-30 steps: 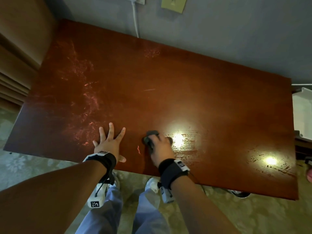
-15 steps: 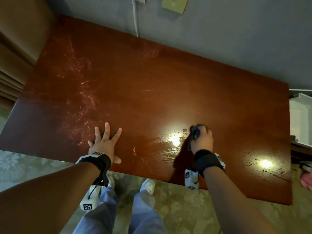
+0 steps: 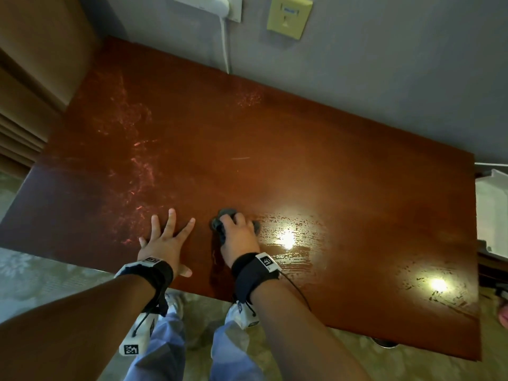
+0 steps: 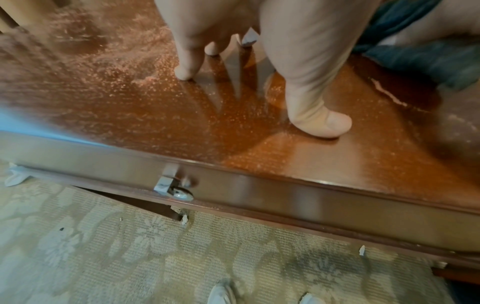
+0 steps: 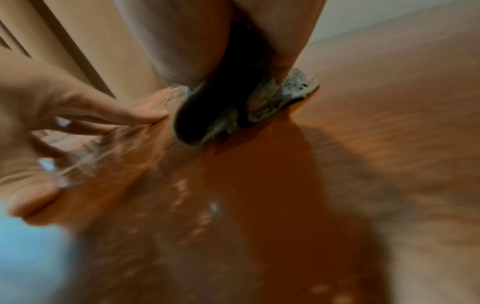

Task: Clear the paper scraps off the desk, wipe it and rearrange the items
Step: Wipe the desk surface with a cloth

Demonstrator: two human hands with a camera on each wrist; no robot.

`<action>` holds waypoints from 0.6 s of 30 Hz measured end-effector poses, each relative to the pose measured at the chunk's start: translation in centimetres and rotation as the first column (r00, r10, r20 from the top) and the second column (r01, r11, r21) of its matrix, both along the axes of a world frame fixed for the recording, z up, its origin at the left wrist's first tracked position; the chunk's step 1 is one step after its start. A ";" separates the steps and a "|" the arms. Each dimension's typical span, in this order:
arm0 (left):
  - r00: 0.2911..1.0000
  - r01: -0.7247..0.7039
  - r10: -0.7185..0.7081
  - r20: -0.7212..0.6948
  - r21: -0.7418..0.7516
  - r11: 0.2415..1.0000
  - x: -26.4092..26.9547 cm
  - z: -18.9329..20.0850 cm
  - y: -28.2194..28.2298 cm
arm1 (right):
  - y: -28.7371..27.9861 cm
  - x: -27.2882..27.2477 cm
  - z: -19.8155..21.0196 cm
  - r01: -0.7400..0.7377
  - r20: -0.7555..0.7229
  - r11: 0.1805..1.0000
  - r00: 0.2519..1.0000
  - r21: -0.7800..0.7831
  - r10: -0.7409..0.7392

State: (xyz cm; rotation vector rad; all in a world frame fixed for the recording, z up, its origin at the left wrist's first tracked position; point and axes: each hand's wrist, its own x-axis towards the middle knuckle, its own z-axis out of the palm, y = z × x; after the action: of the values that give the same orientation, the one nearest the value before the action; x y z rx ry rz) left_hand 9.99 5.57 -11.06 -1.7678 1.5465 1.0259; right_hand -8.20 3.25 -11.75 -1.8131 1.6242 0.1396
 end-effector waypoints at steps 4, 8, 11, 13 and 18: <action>1.000 -0.010 0.010 -0.004 -0.012 1.000 0.0 0.1 0.1 | -1.9 -6.9 -0.2 0.281 -0.013 0.958 0.959 -0.049 -0.282; 1.000 -0.006 0.006 -0.008 -0.017 1.000 0.0 0.1 0.2 | -3.8 -16.8 0.6 0.541 -0.081 0.833 0.831 -0.115 -0.550; 1.000 -0.005 0.005 -0.014 -0.015 1.000 0.0 0.2 0.1 | -4.2 -20.4 1.1 0.622 -0.076 0.771 0.769 -0.137 -0.634; 1.000 0.001 -0.001 -0.007 -0.012 1.000 0.1 0.2 0.0 | -4.5 -20.0 0.9 0.643 -0.069 0.751 0.751 -0.151 -0.657; 1.000 -0.002 0.002 -0.010 -0.020 1.000 0.0 0.2 0.0 | -6.1 -15.6 0.0 0.581 -0.037 0.802 0.806 -0.142 -0.591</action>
State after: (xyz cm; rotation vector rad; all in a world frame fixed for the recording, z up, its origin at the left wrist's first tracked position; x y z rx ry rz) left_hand 9.94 5.62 -10.85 -1.7808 1.5669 1.0255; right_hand -23.78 -2.83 -11.79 -1.3117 2.2190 -0.1786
